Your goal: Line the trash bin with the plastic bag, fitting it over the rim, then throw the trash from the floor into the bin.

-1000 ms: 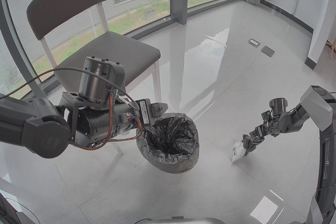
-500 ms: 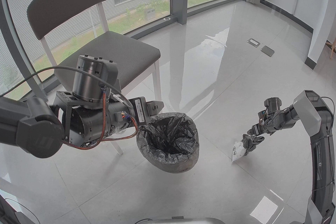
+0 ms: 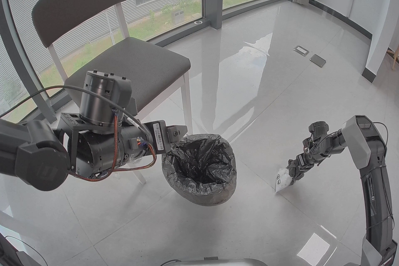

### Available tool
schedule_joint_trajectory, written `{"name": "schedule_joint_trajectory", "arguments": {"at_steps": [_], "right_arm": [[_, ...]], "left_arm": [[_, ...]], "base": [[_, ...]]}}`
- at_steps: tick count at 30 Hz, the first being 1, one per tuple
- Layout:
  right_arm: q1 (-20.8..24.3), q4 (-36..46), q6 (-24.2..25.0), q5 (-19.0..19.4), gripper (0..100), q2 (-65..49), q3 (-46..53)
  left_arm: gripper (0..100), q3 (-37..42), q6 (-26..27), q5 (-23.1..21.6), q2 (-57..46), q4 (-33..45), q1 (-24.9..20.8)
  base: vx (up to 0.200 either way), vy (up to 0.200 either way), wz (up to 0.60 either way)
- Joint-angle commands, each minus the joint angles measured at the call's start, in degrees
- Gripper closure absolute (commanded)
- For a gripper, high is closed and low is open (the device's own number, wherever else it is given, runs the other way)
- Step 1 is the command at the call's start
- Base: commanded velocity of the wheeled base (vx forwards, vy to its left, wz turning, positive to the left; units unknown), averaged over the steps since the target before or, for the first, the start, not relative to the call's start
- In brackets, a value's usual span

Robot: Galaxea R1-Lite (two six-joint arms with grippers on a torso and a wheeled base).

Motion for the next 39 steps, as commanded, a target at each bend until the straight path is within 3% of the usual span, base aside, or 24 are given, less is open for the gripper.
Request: {"name": "schedule_joint_trajectory", "arguments": {"at_steps": [1, 16, 24, 25, 39], "right_arm": [[0.0, 3.49, -0.13, 0.15, 0, 1.7, -3.36], [0.26, 13.42, 0.75, -0.55, 0, 4.95, -10.11], [0.26, 13.95, 0.58, -0.55, 0, 5.74, -10.11], [0.26, 13.95, 0.58, -0.55, 100, 5.92, -10.11], [0.35, 13.51, 0.31, -0.72, 100, 4.16, -9.95]], "left_arm": [[0, 0.51, 0.08, -0.11, -0.19, -0.14, 0.35], [0, 0.86, 0.16, -0.11, -0.27, -0.23, 1.14], [0, 0.86, 0.16, -0.11, -0.62, -0.23, 1.4], [0, 0.86, 0.08, -0.11, -0.71, -0.23, 1.4], [0, 1.74, 0.16, -0.11, -1.33, -0.23, 1.49]], "base": [[0.0, 0.0, 0.0], [0.0, 0.0, 0.0], [0.0, 0.0, 0.0], [0.0, 0.0, 0.0], [0.0, 0.0, 0.0]]}}
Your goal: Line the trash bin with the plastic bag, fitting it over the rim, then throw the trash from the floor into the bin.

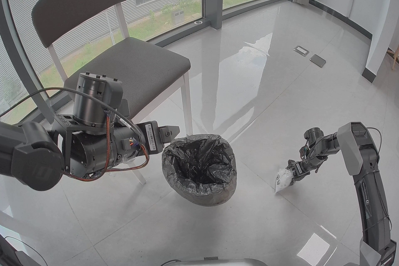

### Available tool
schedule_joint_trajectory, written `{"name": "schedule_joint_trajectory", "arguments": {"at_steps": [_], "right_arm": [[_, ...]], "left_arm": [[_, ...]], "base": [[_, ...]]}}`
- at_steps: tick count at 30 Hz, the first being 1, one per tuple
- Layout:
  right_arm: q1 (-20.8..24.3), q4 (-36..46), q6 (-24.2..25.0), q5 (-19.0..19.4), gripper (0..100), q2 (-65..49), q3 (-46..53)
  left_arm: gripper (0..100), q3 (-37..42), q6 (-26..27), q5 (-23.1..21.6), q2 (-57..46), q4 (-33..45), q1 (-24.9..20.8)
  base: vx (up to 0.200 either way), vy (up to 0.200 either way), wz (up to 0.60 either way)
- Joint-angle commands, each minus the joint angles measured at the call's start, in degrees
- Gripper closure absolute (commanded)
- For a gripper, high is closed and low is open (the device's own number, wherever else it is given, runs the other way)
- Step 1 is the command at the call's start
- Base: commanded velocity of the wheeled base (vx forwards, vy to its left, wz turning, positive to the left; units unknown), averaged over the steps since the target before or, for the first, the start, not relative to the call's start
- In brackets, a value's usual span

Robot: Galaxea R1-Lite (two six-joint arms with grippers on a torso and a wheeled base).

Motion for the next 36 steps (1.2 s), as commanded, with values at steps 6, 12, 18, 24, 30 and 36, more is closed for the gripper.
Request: {"name": "schedule_joint_trajectory", "arguments": {"at_steps": [6, 12, 18, 24, 30, 36], "right_arm": [[1.06, -1.86, 0.06, 0.38, 100, -12.86, 8.52], [5.98, -7.66, 0.06, 0.91, 100, -29.03, 19.77], [14.77, -8.8, -0.03, 3.46, 100, -40.54, 22.85], [25.41, -9.33, 0.15, 6.45, 100, -47.22, 24.87], [31.82, -9.94, 0.06, 8.12, 100, -46.87, 28.91], [36.04, -12.67, 0.15, 8.21, 100, -41.33, 28.03]], "left_arm": [[0, 0.14, -0.01, -0.21, -0.13, -0.04, -0.17], [0, 0.58, -0.01, -0.29, -0.13, -0.04, -0.09], [0, 3.66, 0.26, -0.29, -0.48, -0.12, 0.0], [0, 7.0, 3.33, -0.73, -2.06, -2.14, 1.94], [0, 7.96, 3.6, -1.35, -2.77, -2.76, 3.17], [0, 9.72, 3.68, -1.61, -4.17, -3.64, 4.84]], "base": [[0.0, 0.0, 0.0], [0.0, 0.0, 0.0], [0.0, 0.0, 0.0], [0.0, 0.0, 0.0], [0.0, 0.0, 0.0], [0.0, 0.0, 0.0]]}}
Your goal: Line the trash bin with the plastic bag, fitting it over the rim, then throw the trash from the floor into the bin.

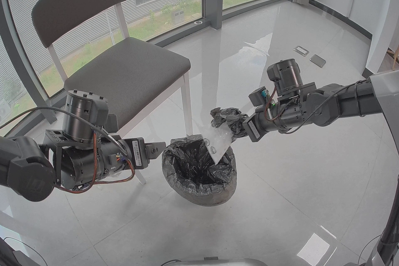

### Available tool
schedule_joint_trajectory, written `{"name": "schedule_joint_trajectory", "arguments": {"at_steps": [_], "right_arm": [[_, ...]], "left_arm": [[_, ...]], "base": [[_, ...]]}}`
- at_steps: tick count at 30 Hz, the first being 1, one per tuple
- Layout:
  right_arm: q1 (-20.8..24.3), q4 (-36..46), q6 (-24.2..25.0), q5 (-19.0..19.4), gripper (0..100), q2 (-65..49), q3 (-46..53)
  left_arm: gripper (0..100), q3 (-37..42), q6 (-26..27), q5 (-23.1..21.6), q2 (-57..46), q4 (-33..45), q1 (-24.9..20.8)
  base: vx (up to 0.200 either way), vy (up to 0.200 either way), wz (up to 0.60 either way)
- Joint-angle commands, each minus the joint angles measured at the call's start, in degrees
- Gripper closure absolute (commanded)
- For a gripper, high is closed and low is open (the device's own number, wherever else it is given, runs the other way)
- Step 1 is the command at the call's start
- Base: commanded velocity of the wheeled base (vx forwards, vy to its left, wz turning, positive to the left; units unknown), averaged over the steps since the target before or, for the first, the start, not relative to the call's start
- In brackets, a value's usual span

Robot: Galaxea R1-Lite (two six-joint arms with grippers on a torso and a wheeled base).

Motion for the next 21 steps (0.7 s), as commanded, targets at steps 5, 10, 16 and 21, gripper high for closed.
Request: {"name": "schedule_joint_trajectory", "arguments": {"at_steps": [5, 10, 16, 21], "right_arm": [[5.49, -1.39, -0.1, -0.2, 100, 9.35, -4.11], [4.96, 0.01, -0.1, -0.11, 100, 13.92, -9.99], [4.17, 3.09, -0.45, -0.11, 0, 15.67, -12.46], [4.08, 4.58, -0.54, -0.73, 0, 16.03, -12.54]], "left_arm": [[0, 3.14, 0.04, -0.65, -3.64, -0.89, 3.16], [0, 3.32, 0.04, -0.74, -6.1, -0.89, 4.04], [0, 3.14, 0.04, -0.91, -7.42, -0.89, 4.04], [0, 2.79, 1.18, -1.0, -8.3, -0.89, 4.04]], "base": [[0.0, 0.0, 0.0], [0.0, 0.0, 0.0], [0.0, 0.0, 0.0], [0.0, 0.0, 0.0]]}}
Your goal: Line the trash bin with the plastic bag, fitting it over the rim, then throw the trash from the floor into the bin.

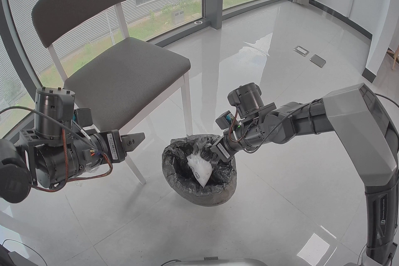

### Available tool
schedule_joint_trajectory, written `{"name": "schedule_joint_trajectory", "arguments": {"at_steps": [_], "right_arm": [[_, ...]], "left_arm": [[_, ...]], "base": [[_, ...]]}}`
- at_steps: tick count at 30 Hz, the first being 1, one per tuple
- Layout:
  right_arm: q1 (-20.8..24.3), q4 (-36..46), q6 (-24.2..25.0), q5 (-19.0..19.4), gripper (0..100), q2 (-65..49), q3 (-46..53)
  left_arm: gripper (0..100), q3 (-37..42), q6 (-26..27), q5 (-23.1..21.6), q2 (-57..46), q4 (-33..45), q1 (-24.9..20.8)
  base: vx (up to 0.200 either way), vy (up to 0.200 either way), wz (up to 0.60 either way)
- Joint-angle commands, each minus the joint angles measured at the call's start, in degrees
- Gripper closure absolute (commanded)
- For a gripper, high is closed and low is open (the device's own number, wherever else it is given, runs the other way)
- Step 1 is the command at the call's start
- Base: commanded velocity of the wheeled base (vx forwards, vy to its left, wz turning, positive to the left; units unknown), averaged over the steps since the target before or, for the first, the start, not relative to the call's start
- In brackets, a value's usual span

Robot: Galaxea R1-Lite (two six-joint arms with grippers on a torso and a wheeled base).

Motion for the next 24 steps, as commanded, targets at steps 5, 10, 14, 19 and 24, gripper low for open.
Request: {"name": "schedule_joint_trajectory", "arguments": {"at_steps": [5, 10, 14, 19, 24], "right_arm": [[-0.16, 0.37, 0.39, -0.43, 0, 1.27, -0.39], [-0.6, 0.45, 1.18, -2.36, 0, -3.04, 0.67], [-1.04, 0.45, 6.63, -5.7, 0, -12.53, 4.01], [-4.03, 0.45, 11.37, -11.85, 0, -27.48, 11.04], [-9.13, 3.71, 10.94, -17.92, 0, -48.48, 19.83]], "left_arm": [[0, -0.46, 0.48, -0.03, -1.34, -0.01, 0.06], [0, -1.34, 1.53, -0.9, -1.25, -0.01, -0.03], [0, -4.32, 3.38, -0.99, -1.43, -0.01, 1.2], [0, -11.88, 8.74, -0.03, -5.12, 2.36, 8.41], [0, -17.33, 14.71, 6.83, -15.67, 13.0, 12.89]], "base": [[0.0, 0.0, 0.0], [0.0, 0.0, 0.0], [0.0, 0.0, 0.0], [0.0, 0.0, 0.0], [0.0, 0.0, 0.0]]}}
